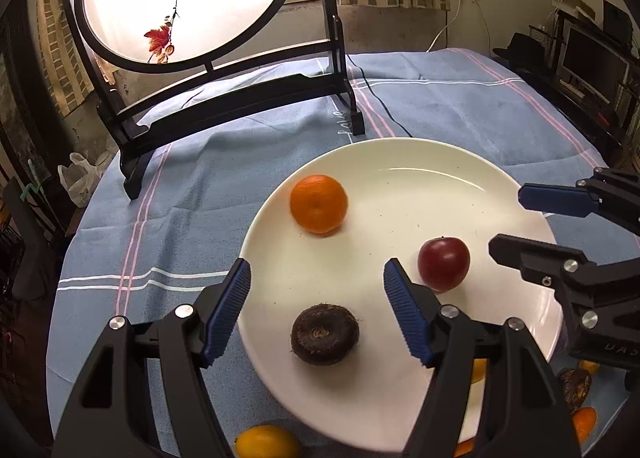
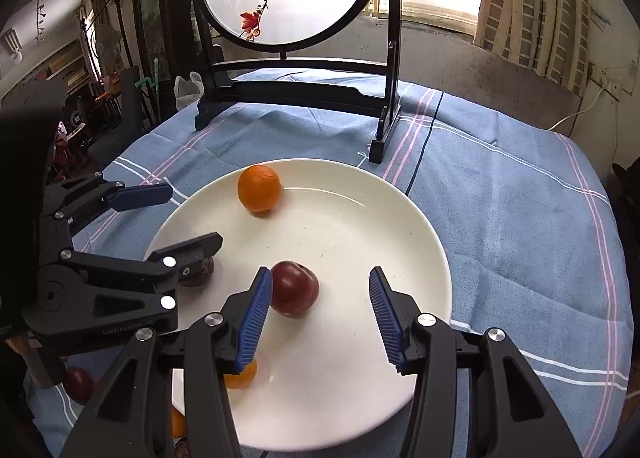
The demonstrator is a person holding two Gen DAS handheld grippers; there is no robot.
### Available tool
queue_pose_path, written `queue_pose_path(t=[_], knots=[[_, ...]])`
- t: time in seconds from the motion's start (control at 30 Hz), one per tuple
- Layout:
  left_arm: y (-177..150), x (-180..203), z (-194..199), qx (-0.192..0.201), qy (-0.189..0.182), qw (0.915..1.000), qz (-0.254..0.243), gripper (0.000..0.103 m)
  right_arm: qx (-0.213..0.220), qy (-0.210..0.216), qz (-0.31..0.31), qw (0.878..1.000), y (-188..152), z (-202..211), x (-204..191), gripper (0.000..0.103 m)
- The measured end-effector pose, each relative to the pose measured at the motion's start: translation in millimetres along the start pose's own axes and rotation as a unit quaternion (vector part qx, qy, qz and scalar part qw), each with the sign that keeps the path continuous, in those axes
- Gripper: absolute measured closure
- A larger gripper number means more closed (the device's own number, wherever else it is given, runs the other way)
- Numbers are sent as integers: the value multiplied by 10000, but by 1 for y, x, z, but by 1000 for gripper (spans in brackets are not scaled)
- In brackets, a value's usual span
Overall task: Organize fruits
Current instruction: 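Carry the orange and plum over the plate and open both grippers, then move both grippers back to the fruit pile, then grasp a dark red plum with the left gripper while the right grasps a large orange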
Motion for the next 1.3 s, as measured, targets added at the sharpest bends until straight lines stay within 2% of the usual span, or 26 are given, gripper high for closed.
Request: queue_pose_path(t=[0.1, 0.23, 0.4, 0.53, 0.67, 0.77, 0.9, 1.07, 1.1, 1.17, 1.23, 1.27, 1.3], knots=[[-7, -9, 20, 95, -67, 9999, 3, 34, 58, 13, 152, 9999, -13, 23, -12, 49], [-28, -25, 58, 346, -113, 9993, -104, 25, 181, 56, 350, 9992, -40, 63, -31, 44], [-72, -47, 99, 423, -193, 9987, -219, 23, 131, 137, 590, 9981, -85, 99, -57, 42], [-121, -57, 119, 226, -306, 9982, -471, 21, 99, 169, 630, 9978, -116, 117, -73, 42], [-164, -54, 122, -120, -567, 9955, -746, 19, -66, 184, 527, 9984, -143, 121, -77, 38], [-184, -49, 110, -325, -550, 9941, -871, 19, -292, 192, 431, 9985, -158, 112, -77, 37], [-187, -53, 88, -606, -547, 9947, -625, 19, -460, 201, 325, 9982, -165, 99, -76, 37], [-182, -55, 76, -716, -567, 9946, -485, 19, -591, 269, 304, 9974, -160, 81, -77, 37], [-181, -56, 74, -734, -579, 9947, -438, 21, -617, 292, 285, 9973, -159, 78, -77, 37], [-178, -57, 73, -784, -690, 9939, -354, 32, -671, 348, 269, 9968, -157, 73, -78, 37], [-178, -56, 76, -838, -892, 9920, -317, 58, -739, 372, 321, 9961, -158, 70, -81, 38], [-178, -54, 78, -845, -961, 9911, -355, 64, -763, 320, 392, 9958, -158, 69, -83, 44], [-180, -51, 80, -841, -909, 9914, -416, 64, -746, 168, 483, 9959, -159, 70, -85, 50]])
Point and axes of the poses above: each gripper's, at about its wrist camera, not at the fingertips, and z roughly against the way its jaws point, x to its right, y to its top, the point moved 1 cm from there along -z, roughly the way its jaws point, and after that the axes turned 12 degrees about z, right-handed, at the moved point
